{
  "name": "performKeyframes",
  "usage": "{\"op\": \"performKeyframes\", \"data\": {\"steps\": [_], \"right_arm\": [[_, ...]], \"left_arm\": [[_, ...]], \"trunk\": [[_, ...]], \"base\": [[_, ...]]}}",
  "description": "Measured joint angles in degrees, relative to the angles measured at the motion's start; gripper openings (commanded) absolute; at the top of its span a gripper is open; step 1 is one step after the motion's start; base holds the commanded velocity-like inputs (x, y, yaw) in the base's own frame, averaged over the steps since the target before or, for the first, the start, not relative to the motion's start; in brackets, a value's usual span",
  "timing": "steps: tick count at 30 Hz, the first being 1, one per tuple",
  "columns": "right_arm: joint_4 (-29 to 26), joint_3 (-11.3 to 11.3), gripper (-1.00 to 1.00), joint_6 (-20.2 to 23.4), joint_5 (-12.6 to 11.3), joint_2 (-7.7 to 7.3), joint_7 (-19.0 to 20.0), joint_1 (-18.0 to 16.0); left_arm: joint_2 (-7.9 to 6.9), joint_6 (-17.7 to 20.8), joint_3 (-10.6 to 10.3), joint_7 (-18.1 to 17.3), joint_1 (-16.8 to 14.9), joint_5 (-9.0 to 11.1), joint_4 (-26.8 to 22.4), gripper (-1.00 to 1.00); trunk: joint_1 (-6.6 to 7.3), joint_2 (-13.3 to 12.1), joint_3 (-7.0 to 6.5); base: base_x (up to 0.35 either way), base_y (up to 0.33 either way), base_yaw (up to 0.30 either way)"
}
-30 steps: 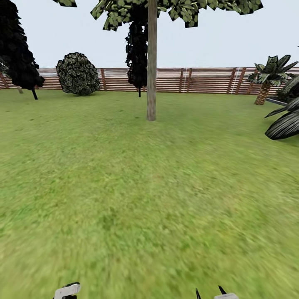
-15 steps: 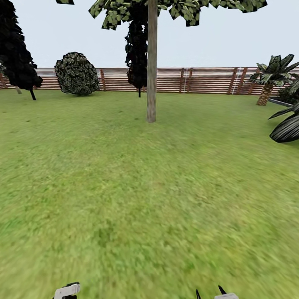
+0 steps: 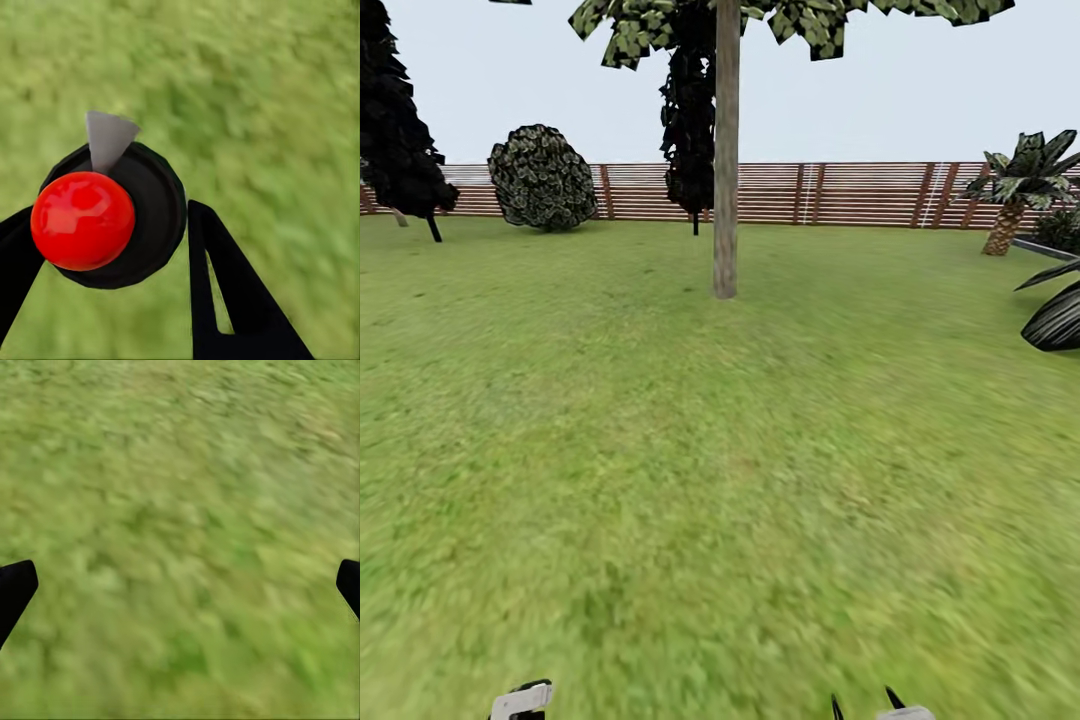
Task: In the garden, pick up the pesticide atomizer on the floor and spray pesticide onto both trees until each tree trunk is fully covered.
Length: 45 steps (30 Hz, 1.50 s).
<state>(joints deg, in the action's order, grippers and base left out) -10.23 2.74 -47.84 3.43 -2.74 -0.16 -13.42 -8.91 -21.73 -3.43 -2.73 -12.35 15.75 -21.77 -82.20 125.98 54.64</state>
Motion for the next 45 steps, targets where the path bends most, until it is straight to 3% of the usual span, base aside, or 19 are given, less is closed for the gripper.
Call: {"op": "performKeyframes", "data": {"steps": [45], "right_arm": [[0.0, 0.0, 1.0, 0.0, 0.01, 0.04, 0.0, 0.0]], "left_arm": [[0.0, 0.07, 0.0, 0.0, 0.0, -0.04, 0.35, -1.0]], "trunk": [[0.0, 0.0, 0.0]], "base": [[0.34, 0.0, 0.0]]}}
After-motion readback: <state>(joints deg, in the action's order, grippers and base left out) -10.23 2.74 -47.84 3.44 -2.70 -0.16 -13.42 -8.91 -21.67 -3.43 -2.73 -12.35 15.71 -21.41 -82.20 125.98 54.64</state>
